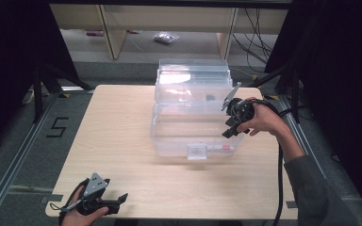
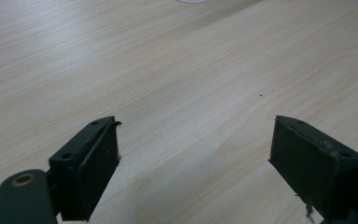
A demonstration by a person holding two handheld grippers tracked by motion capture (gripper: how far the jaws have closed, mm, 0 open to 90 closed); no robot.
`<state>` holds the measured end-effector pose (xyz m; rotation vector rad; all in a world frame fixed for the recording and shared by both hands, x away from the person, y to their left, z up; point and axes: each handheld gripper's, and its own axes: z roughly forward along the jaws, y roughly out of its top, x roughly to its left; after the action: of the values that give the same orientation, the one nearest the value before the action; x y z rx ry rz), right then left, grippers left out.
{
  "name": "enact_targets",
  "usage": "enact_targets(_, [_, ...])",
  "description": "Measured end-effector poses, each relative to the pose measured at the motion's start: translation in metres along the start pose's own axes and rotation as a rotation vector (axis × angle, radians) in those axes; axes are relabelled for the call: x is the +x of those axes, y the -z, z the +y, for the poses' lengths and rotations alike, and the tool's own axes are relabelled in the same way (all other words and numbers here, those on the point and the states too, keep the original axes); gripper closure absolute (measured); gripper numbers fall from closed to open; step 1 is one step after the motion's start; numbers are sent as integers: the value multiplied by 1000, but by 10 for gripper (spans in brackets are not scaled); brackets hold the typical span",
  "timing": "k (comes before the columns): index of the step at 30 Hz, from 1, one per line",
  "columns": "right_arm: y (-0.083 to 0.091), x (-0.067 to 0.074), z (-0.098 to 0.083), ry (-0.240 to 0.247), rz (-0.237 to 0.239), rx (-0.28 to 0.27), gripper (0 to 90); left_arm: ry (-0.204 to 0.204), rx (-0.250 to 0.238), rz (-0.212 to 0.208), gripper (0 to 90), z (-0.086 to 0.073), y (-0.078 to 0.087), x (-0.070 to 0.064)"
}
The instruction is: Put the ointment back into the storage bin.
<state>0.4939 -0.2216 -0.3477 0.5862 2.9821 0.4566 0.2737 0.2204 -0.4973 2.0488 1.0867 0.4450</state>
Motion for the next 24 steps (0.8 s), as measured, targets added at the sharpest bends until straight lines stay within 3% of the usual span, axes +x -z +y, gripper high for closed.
enact_targets(2, [5,6,0,-18,-11,-16,420,0,4,1,150,0,0,-1])
enact_targets(3, [6,6,0,17,3,-41,425,0,5,1,149,0,0,-1])
enact_targets(4, [8,9,0,19,-1,-57,421,-2,6,2,150,0,0,0])
enact_targets(5, [10,12,0,0,-9,-53,414,-1,4,3,150,0,0,0])
enact_targets(11, [13,27,0,27,9,-60,406,-13,10,0,150,1,1,-1])
enact_targets(12, [14,30,0,5,2,-52,406,-14,10,-1,150,1,1,-1])
enact_targets(17, [17,35,-1,16,-5,-65,394,-14,14,-4,150,1,2,0])
enact_targets(19, [17,36,-2,-8,-7,-63,388,-16,13,-4,150,1,2,0])
enact_targets(24, [17,41,-4,-13,-4,-84,368,-20,6,-3,150,1,1,-1])
